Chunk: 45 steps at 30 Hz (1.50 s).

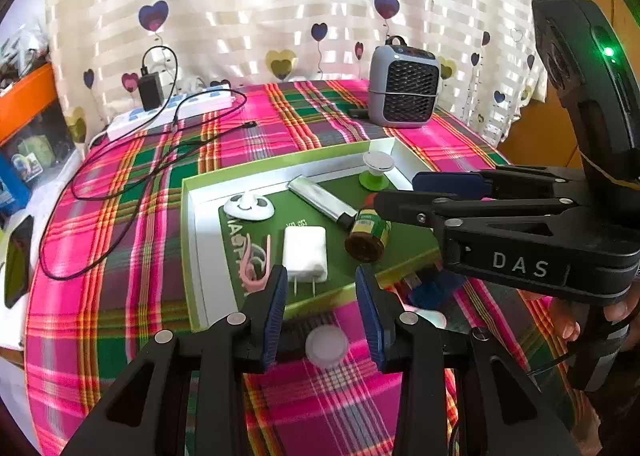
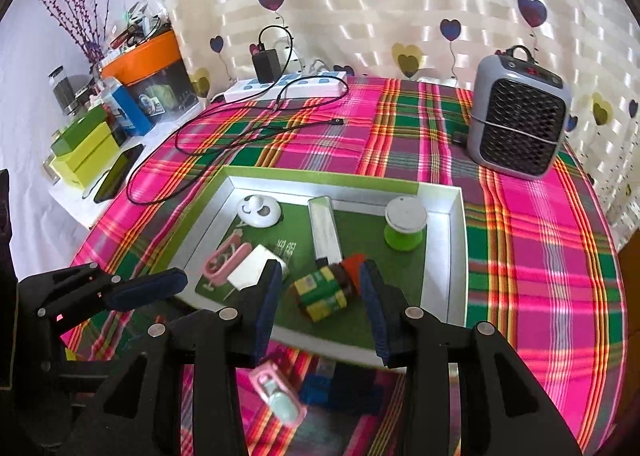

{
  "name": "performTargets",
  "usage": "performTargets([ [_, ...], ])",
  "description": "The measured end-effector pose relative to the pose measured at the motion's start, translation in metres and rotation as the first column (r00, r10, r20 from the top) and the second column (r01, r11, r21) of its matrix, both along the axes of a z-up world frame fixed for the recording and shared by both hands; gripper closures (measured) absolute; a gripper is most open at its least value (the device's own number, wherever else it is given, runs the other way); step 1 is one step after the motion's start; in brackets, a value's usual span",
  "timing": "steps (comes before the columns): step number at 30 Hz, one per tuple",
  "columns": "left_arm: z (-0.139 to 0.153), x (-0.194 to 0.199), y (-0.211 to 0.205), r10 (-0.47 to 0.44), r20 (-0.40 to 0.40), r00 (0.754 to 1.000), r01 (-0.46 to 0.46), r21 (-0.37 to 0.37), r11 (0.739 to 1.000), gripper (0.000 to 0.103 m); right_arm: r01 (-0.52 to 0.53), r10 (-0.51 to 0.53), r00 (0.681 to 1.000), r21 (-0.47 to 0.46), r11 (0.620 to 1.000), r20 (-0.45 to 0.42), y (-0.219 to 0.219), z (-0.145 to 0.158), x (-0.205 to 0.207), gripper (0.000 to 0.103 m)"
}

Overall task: Organize rigid objects
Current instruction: 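Withdraw both tools from the box toward the remaining items on the table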

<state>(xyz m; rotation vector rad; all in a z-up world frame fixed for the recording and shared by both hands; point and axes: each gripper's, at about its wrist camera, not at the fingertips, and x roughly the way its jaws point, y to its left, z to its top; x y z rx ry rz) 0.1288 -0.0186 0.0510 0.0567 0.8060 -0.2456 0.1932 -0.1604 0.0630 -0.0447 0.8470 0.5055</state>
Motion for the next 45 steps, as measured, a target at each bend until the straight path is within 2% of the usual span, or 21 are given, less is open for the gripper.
performTargets([
  [12,0.005,-0.029,0.012,0.017,0.025,1.0,-0.016,-0.008,1.0,0.069,0.042,-0.043,0.999,0.029,0.999,0.033,-0.006,0.002,-0.038,0.061],
  [25,-0.002,-0.053,0.038,0.057,0.034,0.998,-0.055,-0.043,0.998,0.069,0.078,-0.08,0.996,0.035,0.996,0.045,-0.019,-0.014,-0.07,0.061],
  [34,-0.016,-0.06,0.053,0.096,0.004,0.995,-0.095,-0.089,0.992,0.069,0.083,-0.084,0.996,0.035,0.996,0.041,-0.026,-0.025,-0.089,0.061],
  [45,-0.03,-0.049,0.061,0.101,-0.014,0.995,-0.101,-0.064,0.993,0.069,0.075,-0.075,0.997,0.027,0.997,0.008,-0.027,-0.041,-0.098,0.062],
])
